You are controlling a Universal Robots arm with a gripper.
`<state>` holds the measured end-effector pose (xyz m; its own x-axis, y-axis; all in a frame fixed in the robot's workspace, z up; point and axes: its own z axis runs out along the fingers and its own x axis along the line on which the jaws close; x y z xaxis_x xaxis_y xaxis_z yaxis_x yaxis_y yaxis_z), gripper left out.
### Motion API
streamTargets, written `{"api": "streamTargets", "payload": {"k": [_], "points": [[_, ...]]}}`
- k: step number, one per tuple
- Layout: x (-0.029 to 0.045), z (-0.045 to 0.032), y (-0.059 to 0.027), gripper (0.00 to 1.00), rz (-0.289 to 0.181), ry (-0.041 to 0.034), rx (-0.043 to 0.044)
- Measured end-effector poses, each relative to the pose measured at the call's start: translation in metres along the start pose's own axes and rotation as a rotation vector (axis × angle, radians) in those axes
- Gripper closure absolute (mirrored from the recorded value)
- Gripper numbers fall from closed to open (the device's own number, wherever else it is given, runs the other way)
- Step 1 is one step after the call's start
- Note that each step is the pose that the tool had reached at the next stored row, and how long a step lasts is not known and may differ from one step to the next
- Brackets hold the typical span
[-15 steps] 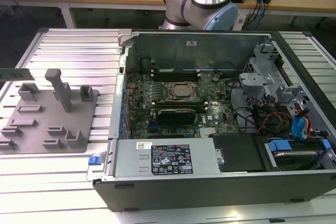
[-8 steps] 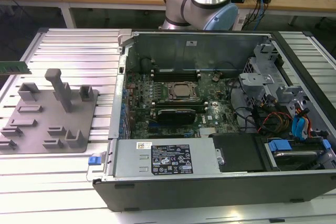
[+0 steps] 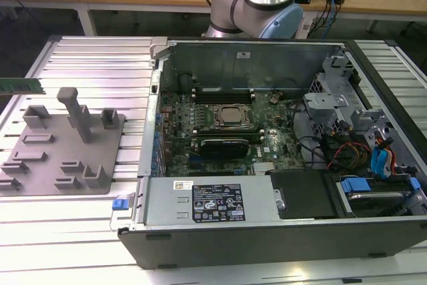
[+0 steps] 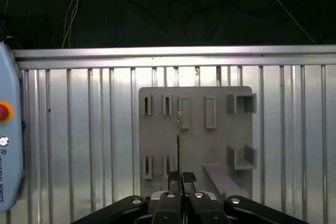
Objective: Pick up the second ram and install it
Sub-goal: 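Pick up the second ram and move it above second insertion slot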
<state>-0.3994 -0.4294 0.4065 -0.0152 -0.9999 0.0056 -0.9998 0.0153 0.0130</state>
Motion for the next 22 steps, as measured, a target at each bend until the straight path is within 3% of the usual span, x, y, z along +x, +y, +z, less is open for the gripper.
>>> {"api": "streamTargets", "payload": {"k": [2,5,7,13,16,22], "points": [[-0.0001,-0.0001,-0.0060,0.91,-0.002,0.0001,-0.0012],[-0.0004,-0.0004,-0.0282,0.91,-0.005,0.0002,-0.0036],[-0.0005,-0.0006,-0.0359,0.91,-0.006,0.0002,-0.0047],[-0.0006,-0.0025,-0.0462,0.91,-0.006,0.0002,-0.0074],[-0.0009,-0.0027,-0.0606,0.91,-0.006,0.0003,-0.0098],[-0.0012,-0.0029,-0.0802,0.91,-0.006,0.0002,-0.0109]]}}
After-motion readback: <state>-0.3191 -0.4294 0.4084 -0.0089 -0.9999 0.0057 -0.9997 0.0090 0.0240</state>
